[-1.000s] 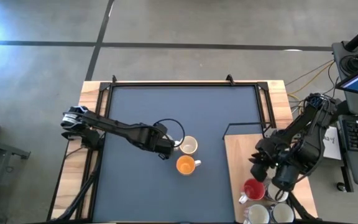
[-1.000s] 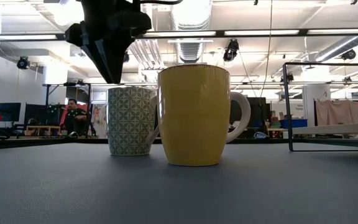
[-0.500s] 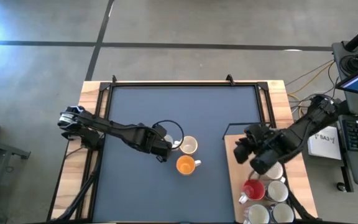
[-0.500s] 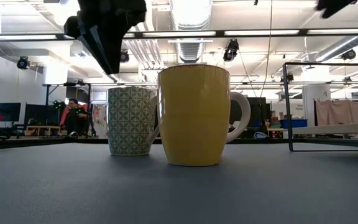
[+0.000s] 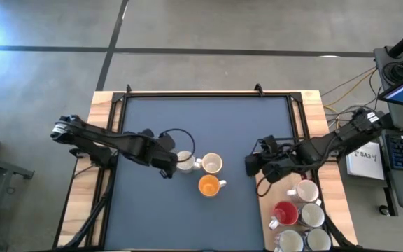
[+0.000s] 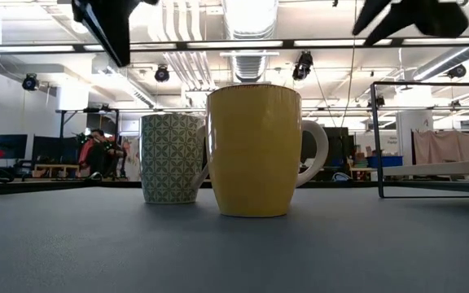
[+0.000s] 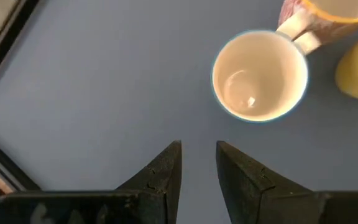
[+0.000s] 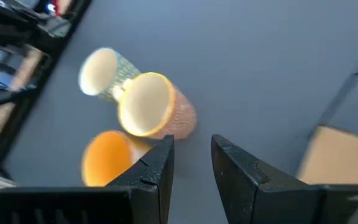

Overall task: Place coffee mugs
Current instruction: Put the orange pattern mug on the shelf

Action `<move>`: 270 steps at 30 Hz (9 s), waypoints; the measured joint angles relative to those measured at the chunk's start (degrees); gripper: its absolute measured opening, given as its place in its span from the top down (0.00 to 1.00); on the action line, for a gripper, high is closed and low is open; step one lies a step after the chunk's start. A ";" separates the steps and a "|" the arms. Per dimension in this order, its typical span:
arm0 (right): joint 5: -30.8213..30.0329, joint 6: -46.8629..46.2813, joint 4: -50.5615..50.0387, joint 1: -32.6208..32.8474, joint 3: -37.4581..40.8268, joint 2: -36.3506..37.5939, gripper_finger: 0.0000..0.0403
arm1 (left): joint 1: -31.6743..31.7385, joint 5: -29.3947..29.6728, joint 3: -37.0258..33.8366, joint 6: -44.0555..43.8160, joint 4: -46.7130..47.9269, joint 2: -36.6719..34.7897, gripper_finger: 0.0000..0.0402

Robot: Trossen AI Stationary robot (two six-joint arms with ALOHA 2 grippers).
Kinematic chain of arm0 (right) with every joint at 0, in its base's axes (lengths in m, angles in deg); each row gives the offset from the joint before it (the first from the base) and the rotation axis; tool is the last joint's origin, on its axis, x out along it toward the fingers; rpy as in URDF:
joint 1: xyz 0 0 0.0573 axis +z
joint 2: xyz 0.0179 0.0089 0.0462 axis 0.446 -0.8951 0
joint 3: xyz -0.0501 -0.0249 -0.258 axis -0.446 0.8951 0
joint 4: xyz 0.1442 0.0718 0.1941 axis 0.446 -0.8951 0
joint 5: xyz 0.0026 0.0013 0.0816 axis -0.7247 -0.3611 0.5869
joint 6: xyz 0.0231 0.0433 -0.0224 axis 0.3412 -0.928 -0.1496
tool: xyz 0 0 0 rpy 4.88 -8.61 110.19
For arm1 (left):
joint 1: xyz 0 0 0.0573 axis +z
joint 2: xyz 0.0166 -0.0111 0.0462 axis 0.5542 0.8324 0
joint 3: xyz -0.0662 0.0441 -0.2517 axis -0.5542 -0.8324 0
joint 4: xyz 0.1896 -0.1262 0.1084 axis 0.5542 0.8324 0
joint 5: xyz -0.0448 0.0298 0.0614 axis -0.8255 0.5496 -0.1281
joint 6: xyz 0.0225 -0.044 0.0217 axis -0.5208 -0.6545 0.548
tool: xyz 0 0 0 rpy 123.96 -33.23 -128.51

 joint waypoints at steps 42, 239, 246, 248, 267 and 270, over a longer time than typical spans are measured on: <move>10.03 1.43 20.67 -13.63 -2.88 -27.86 0.86 | -3.66 9.31 -0.44 5.33 4.69 -17.90 0.80; 24.86 0.34 -28.27 -8.61 16.22 19.71 0.79 | -3.61 17.96 -0.44 -16.27 2.24 -11.72 0.80; 30.79 0.95 -28.04 -8.61 16.25 19.55 0.84 | -3.61 18.03 -0.44 -16.25 3.27 -13.44 0.80; 32.22 0.98 -28.08 -8.61 16.25 19.56 0.84 | -3.61 18.03 -0.42 -16.26 3.34 -13.75 0.80; 46.48 3.65 -27.87 -8.57 16.24 19.52 0.84 | -3.61 18.12 -0.42 -16.47 3.36 -13.99 0.80; 46.68 4.94 -27.85 -8.57 16.23 19.55 0.84 | -3.61 18.14 -0.44 -16.51 3.36 -13.99 0.80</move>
